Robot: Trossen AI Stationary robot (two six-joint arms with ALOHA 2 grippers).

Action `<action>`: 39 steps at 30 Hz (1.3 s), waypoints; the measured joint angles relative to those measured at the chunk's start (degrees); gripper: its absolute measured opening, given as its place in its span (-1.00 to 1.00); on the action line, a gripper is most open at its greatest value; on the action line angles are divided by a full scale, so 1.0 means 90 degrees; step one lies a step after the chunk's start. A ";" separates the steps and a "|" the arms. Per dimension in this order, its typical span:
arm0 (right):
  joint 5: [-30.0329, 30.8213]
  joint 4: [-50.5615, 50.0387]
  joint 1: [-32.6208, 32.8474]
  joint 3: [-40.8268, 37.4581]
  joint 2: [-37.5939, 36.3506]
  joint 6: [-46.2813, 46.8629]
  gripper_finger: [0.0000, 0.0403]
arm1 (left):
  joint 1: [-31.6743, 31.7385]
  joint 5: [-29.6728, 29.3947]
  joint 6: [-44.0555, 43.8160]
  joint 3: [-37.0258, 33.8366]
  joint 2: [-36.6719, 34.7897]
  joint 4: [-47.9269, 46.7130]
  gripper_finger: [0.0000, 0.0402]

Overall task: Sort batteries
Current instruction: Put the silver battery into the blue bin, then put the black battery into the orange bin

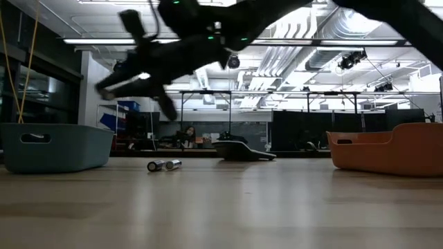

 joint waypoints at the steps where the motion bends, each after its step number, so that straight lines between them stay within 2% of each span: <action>1: -0.0082 -0.0089 0.0007 0.0337 0.0195 -0.0027 -0.84 | -0.0013 0.0002 -0.0052 0.0000 -0.0001 -0.0010 0.03; 5: -0.0151 -0.0485 0.0045 0.1465 0.0821 -0.0067 -0.84 | -0.0041 0.0006 -0.0086 0.0000 -0.0002 -0.0090 0.03; 8: 0.0018 -0.0658 0.0076 0.1933 0.1138 -0.0124 -0.77 | -0.0043 0.0006 -0.0086 0.0000 -0.0002 -0.0108 0.03; 15: 0.0229 -0.0868 0.0025 0.2188 0.1215 -0.0742 -0.07 | -0.0043 0.0014 -0.0093 -0.0002 -0.0002 -0.0120 0.03; 18: -0.0480 -0.1130 -0.0192 0.2184 0.1151 -0.0997 0.14 | -0.0043 0.0016 -0.0089 -0.0002 -0.0002 -0.0120 0.03; 20: -0.0676 -0.1852 -0.0371 0.2184 0.0990 -0.1318 0.20 | -0.0043 0.0018 -0.0088 -0.0002 -0.0002 -0.0120 0.03; 22: -0.0474 -0.3143 -0.0564 0.2184 0.0726 -0.2115 0.21 | -0.0043 0.0043 -0.0084 -0.0005 -0.0005 -0.0120 0.03; 26: 0.1036 -0.5543 -0.0892 0.1971 0.0187 -0.3851 0.22 | -0.0040 0.0048 0.0093 -0.0005 -0.0005 -0.0189 0.03; 29: 0.1425 -0.6144 -0.1143 0.0970 -0.0377 -0.4242 0.22 | -0.0014 0.0046 0.0140 -0.0005 -0.0005 -0.0339 0.03; 33: 0.1384 -0.5388 -0.1375 -0.1640 -0.1704 -0.3777 0.23 | -0.0028 -0.0214 0.0085 -0.0002 -0.0011 -0.1107 0.03; 36: 0.1377 -0.4502 -0.1403 -0.3670 -0.3006 -0.2908 0.23 | -0.0120 -0.0753 0.0134 0.0279 0.0130 -0.3125 0.01; 39: 0.1356 -0.3916 -0.1306 -0.5271 -0.4375 -0.1812 0.23 | -0.0147 -0.1110 0.0033 0.0819 0.0763 -0.5278 -0.02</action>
